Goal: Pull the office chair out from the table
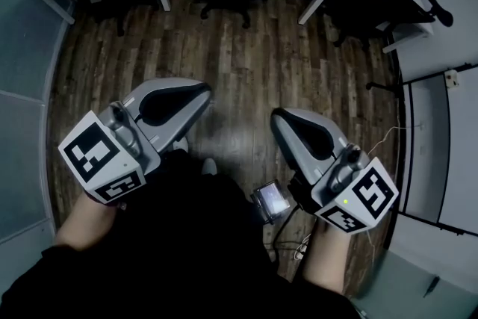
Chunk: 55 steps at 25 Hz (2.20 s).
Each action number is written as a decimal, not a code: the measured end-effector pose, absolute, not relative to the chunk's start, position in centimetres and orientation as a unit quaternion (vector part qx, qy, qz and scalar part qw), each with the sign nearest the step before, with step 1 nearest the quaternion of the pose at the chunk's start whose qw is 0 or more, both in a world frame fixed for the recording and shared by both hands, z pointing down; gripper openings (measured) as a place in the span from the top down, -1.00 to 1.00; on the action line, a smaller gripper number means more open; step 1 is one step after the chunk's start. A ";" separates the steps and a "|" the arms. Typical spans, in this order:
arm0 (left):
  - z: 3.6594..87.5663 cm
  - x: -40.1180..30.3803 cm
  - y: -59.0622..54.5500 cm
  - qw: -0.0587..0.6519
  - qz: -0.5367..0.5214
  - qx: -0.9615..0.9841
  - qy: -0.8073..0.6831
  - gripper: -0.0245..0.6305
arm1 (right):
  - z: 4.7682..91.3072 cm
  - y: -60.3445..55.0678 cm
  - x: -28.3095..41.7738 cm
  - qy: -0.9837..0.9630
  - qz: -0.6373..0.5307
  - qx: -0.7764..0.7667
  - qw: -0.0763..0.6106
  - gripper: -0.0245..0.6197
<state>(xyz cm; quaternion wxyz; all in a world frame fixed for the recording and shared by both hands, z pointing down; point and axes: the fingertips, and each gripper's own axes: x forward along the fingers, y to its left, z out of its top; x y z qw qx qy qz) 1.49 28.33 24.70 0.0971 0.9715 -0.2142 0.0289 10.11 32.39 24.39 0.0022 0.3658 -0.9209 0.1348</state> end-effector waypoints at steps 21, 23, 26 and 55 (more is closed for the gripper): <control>23.2 -2.7 11.2 0.104 -0.013 0.980 -0.170 0.91 | 22.5 15.9 4.5 -0.909 0.122 0.396 0.041 0.92; 22.9 -3.4 9.5 0.093 -0.018 0.982 -0.165 0.91 | 22.2 14.2 3.7 -0.908 0.123 0.398 0.042 0.92; 22.7 -4.6 6.9 0.090 -0.024 0.983 -0.159 0.91 | 21.8 11.6 2.5 -0.908 0.125 0.399 0.041 0.92; 25.9 -12.6 -2.8 0.112 -0.021 0.982 -0.151 0.92 | 22.6 0.2 -4.8 -0.904 0.143 0.400 0.054 0.92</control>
